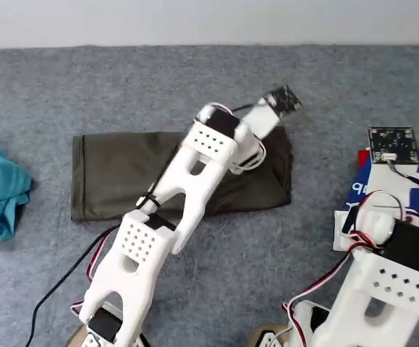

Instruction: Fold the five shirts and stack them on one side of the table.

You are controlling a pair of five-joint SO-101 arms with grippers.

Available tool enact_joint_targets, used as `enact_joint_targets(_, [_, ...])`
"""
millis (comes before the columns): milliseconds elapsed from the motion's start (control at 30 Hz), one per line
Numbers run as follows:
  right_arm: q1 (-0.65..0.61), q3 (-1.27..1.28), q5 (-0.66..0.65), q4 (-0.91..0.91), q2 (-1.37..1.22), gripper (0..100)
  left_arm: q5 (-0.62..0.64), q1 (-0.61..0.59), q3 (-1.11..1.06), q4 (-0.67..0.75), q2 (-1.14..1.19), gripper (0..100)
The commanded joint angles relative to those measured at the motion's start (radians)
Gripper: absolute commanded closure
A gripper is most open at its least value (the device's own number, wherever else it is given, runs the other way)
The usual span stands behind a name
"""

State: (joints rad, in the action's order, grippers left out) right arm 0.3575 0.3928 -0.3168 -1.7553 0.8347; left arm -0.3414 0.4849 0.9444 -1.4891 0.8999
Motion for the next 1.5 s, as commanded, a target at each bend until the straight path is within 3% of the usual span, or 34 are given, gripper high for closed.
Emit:
enact_joint_targets(0, [0.008, -0.005, -0.009, -0.018, 0.004, 97.2, 0.015, -0.018, 0.205, -0.184, -0.009, 84])
enact_joint_targets(67, [0.007, -0.005, -0.009, -0.018, 0.004, 97.2, 0.023, -0.028, 0.271, -0.276, -0.008, 84])
enact_joint_targets(200, [0.007, -0.005, -0.009, -0.016, 0.004, 97.1, 0.109, -0.129, 0.222, -0.27, -0.08, 89])
enact_joint_targets(433, [0.005, -0.005, -0.009, -0.015, 0.004, 96.9, 0.209, -0.354, -0.084, -0.27, -0.316, 90])
enact_joint_targets(667, [0.005, -0.003, -0.011, 0.041, 0.004, 96.9, 0.206, -0.657, -0.355, -0.261, -0.512, 78])
enact_joint_targets(867, [0.005, -0.003, -0.011, 0.039, 0.004, 96.9, 0.144, -0.835, -0.415, -0.253, -0.439, 74])
enact_joint_targets(1033, [0.005, -0.003, -0.011, 0.036, 0.004, 96.9, 0.092, -0.896, -0.415, -0.163, -0.302, 74])
enact_joint_targets(1200, [0.005, -0.003, -0.011, 0.03, 0.004, 96.9, 0.092, -0.876, -0.414, -0.084, -0.18, 74])
enact_joint_targets(1367, [0.01, -0.003, -0.011, 0.03, 0.01, 96.9, 0.097, -0.835, -0.409, -0.074, -0.06, 75])
enact_joint_targets(1467, [0.01, -0.003, -0.011, 0.028, 0.013, 96.9, 0.101, -0.848, -0.337, -0.089, -0.028, 80])
